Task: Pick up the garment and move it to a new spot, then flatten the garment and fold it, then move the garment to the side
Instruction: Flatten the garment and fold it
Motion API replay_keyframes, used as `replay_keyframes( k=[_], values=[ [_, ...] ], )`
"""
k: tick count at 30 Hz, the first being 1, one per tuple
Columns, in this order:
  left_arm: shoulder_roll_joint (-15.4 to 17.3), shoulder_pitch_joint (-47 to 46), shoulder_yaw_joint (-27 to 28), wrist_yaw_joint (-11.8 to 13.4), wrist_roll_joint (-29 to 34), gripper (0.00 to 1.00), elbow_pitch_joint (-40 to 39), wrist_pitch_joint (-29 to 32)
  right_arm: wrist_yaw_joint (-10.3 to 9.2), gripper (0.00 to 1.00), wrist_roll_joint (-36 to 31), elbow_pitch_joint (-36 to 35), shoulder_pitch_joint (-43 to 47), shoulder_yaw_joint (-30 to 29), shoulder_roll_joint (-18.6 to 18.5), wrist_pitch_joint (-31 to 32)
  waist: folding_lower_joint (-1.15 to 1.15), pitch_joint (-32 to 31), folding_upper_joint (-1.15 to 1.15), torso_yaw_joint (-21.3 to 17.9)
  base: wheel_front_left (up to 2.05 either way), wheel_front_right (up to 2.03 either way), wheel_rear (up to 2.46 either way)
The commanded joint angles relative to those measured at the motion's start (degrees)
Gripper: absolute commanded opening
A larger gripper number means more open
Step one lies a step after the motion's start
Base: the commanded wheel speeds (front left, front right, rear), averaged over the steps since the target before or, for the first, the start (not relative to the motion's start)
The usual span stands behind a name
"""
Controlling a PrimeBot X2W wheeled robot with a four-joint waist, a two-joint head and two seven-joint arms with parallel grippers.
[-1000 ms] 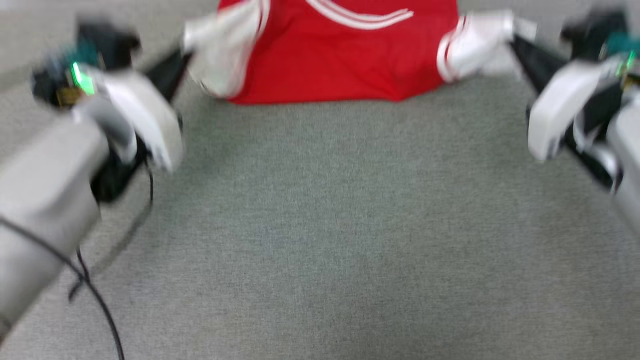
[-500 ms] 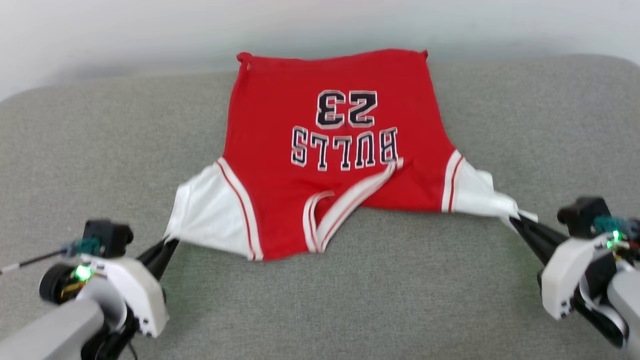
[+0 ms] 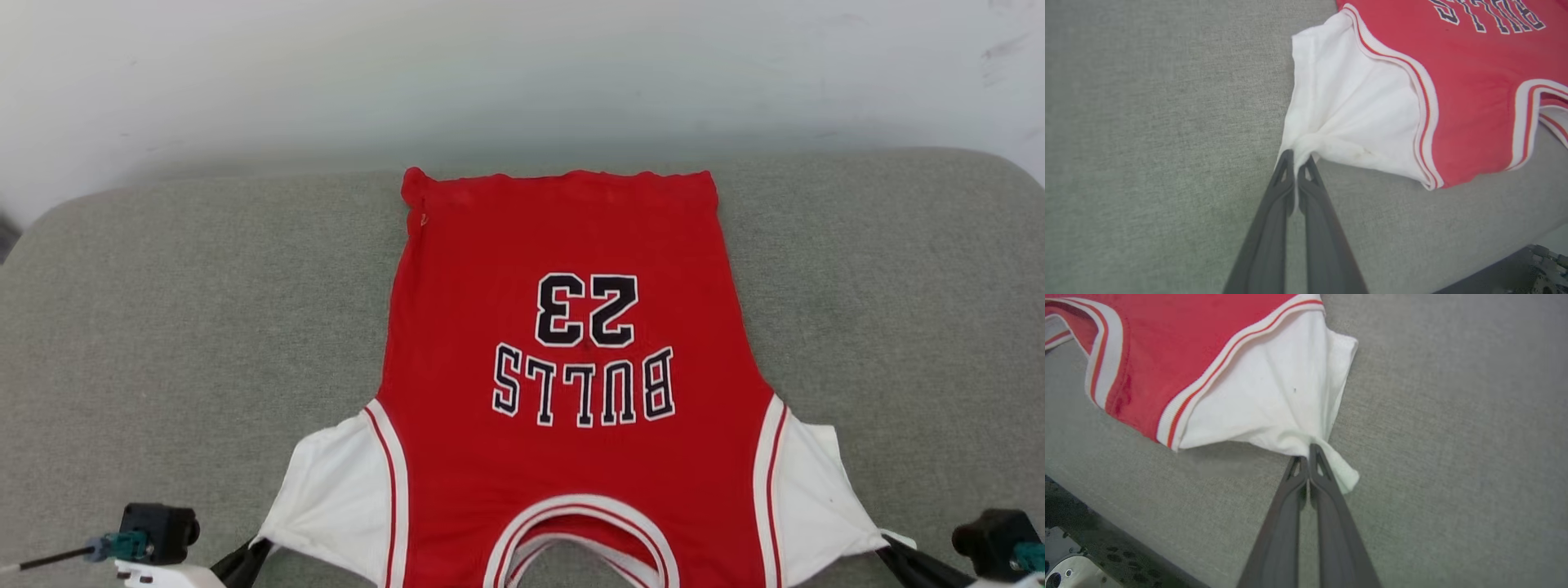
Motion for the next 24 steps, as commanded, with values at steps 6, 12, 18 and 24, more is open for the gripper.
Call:
replay_keyframes(
  k=[6, 12, 18, 24],
  values=[
    [1.8, 4.8, 1.0, 2.1, -0.3, 0.0, -3.5, -0.3, -0.06, 0.0, -0.6, -5.7, 9.4, -5.1, -1.1, 5.0, 0.01, -0.5, 0.0, 0.6, 0.0, 0.0, 0.0],
    [0.7, 6.1, 3.1, 3.4, 1.7, 0.0, -5.7, -0.3, -0.05, 0.39, -1.5, -9.6, 11.9, -9.6, 1.2, 8.7, 0.01, 0.2, 0.0, 1.1, 0.0, 0.0, 0.0],
    [-0.7, 3.9, 5.0, 4.1, 4.9, 0.0, -7.0, -0.3, -0.05, 1.0, -3.8, -13.9, 9.4, -15.6, 3.0, 10.5, 0.01, 1.5, 0.0, 1.8, 0.0, 0.0, 0.0],
    [-2.3, 2.9, 9.0, 5.2, 8.7, 0.0, -8.8, -0.3, -0.04, 1.0, -4.1, -21.7, 2.1, -26.4, 2.4, 12.6, 0.01, 4.8, 0.0, 2.6, 0.0, 0.0, 0.0]
  ],
)
